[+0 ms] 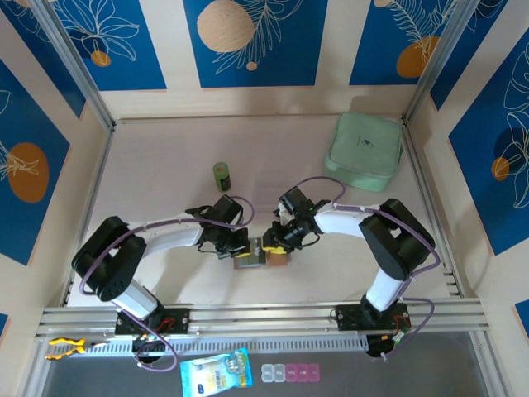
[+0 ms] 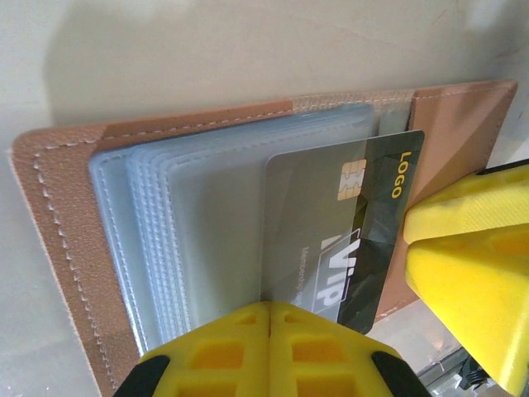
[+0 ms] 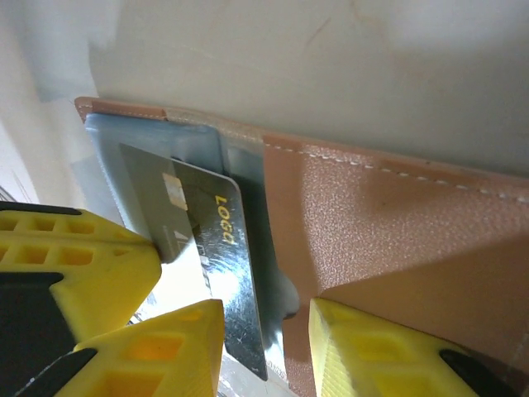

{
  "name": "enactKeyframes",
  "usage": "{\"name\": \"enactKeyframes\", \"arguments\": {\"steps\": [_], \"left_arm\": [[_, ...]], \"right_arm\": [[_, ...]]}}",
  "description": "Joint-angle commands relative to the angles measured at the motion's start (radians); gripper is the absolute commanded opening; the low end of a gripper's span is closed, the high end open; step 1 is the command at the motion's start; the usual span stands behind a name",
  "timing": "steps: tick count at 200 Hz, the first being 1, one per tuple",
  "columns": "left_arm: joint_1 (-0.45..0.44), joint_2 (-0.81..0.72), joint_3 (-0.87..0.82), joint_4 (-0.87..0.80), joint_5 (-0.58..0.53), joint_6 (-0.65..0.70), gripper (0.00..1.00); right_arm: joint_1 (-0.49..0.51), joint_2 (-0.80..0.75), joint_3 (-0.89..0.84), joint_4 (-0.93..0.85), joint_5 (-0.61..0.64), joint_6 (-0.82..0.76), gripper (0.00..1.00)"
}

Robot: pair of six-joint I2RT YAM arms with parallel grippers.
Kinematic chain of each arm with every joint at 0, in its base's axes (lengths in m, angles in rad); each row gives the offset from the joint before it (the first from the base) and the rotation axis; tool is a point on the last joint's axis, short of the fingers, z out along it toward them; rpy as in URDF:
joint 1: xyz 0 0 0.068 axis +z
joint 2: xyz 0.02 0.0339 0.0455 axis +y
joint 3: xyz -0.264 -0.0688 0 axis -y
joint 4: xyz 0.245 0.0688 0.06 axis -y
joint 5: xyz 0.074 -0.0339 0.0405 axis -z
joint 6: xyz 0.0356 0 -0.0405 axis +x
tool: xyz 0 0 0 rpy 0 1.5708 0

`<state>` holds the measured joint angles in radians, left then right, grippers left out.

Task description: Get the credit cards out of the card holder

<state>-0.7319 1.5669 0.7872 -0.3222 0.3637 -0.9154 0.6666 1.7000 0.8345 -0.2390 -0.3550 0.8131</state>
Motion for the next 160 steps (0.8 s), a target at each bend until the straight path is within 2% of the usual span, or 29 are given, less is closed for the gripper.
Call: {"name": "enactKeyframes", "arguments": {"steps": [1,160], "left_arm": [[-0.004,0.008,-0.024,-0.022,-0.032,-0.007,0.05],[0.001,0.021,-0.031,-0.008,-0.020,-0.008,0.06]], "right_arm": [[-0.006,0.004,-0.019,0.039,-0.062,-0.016,0.34],[-0.025,0.065,-0.044,0.165,-0.179,-0.014,0.28]]}}
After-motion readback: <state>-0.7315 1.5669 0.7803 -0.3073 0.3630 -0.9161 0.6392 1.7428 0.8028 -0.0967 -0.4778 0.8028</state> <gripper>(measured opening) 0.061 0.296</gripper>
